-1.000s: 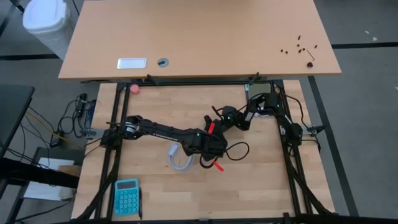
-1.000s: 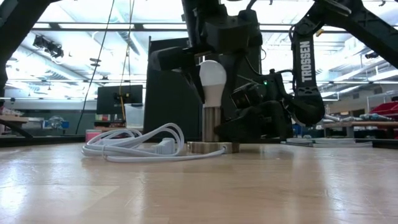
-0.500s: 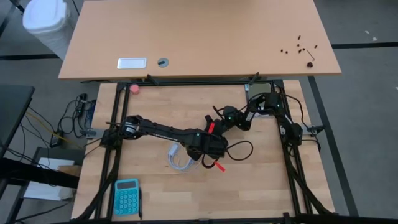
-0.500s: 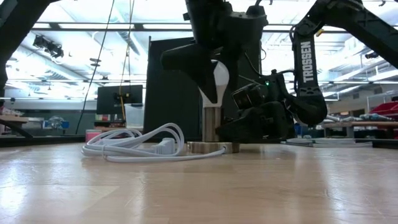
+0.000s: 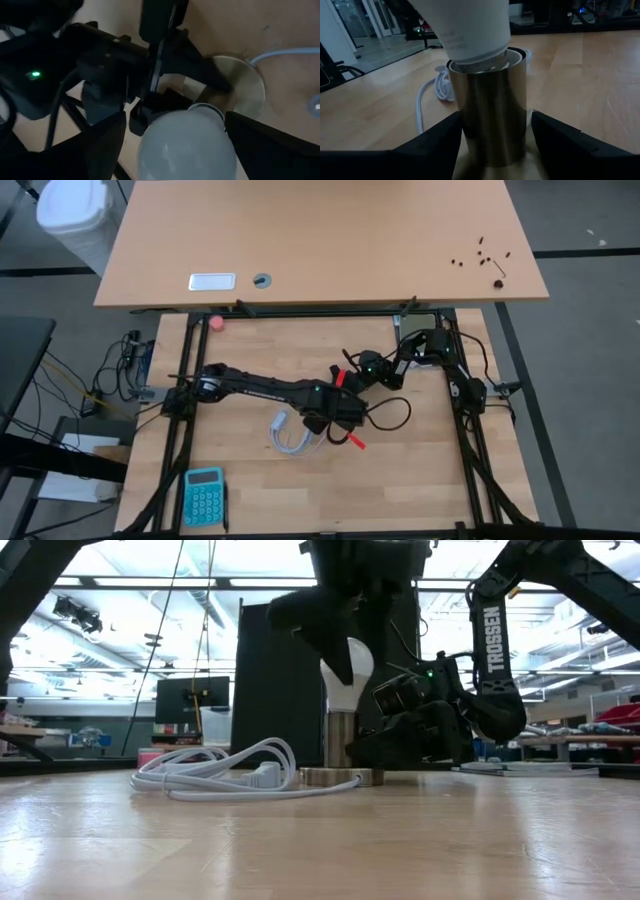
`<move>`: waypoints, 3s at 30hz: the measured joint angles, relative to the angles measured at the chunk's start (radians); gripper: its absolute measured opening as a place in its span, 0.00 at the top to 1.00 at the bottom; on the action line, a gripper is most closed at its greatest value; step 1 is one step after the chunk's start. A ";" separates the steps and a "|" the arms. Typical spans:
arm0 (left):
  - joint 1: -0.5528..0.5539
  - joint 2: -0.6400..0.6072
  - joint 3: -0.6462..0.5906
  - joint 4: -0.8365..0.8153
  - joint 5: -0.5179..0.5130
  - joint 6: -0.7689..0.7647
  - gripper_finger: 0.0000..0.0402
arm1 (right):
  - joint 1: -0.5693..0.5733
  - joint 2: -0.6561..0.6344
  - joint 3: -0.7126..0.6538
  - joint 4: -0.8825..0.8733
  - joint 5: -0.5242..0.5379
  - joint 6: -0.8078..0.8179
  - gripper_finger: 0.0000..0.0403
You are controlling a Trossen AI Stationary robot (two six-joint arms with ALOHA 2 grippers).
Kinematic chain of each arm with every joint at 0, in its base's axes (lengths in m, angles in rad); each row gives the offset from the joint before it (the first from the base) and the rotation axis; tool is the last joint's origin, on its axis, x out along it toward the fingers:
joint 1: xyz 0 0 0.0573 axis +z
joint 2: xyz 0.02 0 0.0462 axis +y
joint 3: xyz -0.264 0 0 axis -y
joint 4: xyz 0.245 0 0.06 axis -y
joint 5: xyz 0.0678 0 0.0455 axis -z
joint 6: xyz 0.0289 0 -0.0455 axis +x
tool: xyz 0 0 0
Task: Screw lightbulb
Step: Insert the lightbulb into the lamp holder
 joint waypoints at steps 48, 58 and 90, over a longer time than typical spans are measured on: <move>0.072 0.000 0.014 -0.052 0.162 -0.808 0.14 | 0.000 0.000 0.000 0.006 0.002 -0.003 0.38; 0.061 0.002 -0.019 -0.023 0.134 -0.792 0.14 | 0.000 0.000 0.000 0.006 0.008 -0.002 0.38; 0.043 0.002 -0.076 0.001 0.003 -0.798 0.27 | 0.000 0.002 0.000 0.012 0.017 -0.003 0.38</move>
